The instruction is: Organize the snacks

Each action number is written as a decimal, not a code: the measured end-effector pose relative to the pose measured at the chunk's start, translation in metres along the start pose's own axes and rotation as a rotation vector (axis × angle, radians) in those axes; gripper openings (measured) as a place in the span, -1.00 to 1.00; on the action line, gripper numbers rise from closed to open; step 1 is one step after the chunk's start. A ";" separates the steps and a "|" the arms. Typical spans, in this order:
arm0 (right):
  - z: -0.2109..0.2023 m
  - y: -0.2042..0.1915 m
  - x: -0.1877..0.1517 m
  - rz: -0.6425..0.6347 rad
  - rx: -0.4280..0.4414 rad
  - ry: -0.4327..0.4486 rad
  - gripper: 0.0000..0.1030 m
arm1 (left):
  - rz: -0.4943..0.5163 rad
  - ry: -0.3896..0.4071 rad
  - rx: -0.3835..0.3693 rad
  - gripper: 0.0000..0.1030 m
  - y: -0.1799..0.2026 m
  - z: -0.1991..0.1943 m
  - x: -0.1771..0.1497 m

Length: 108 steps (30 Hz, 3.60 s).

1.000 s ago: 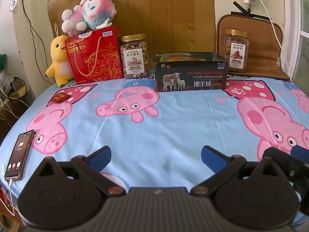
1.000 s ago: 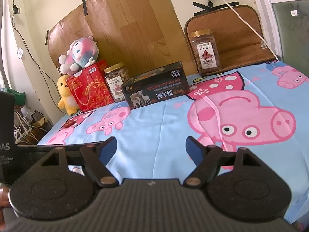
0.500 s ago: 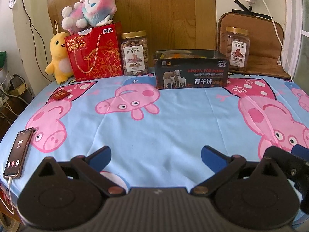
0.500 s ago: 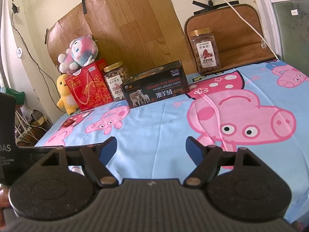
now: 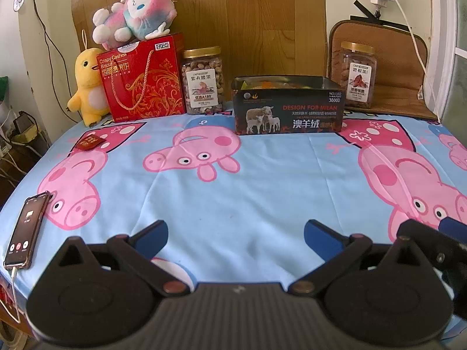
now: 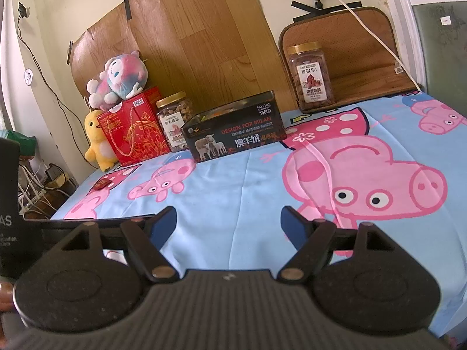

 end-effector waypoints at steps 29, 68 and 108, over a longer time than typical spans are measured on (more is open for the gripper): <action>0.072 0.017 0.031 -0.005 -0.129 -0.099 0.56 | 0.019 0.136 0.026 1.00 -0.031 0.052 0.032; 0.084 0.030 0.033 0.031 -0.110 -0.111 0.56 | -0.021 -0.030 -0.051 1.00 -0.021 0.081 0.035; 0.076 0.046 0.047 0.065 0.024 -0.096 0.56 | 0.058 -0.087 -0.010 1.00 0.017 0.089 0.056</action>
Point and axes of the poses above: each gripper's, at about its wrist camera, not at the fingertips, and z roughly the way its jaws point, y to its right, x to its top, the point moved 4 cm from there along z, roughly the way its jaws point, and after that the axes turned 1 degree about -z, right-handed, at the moved point
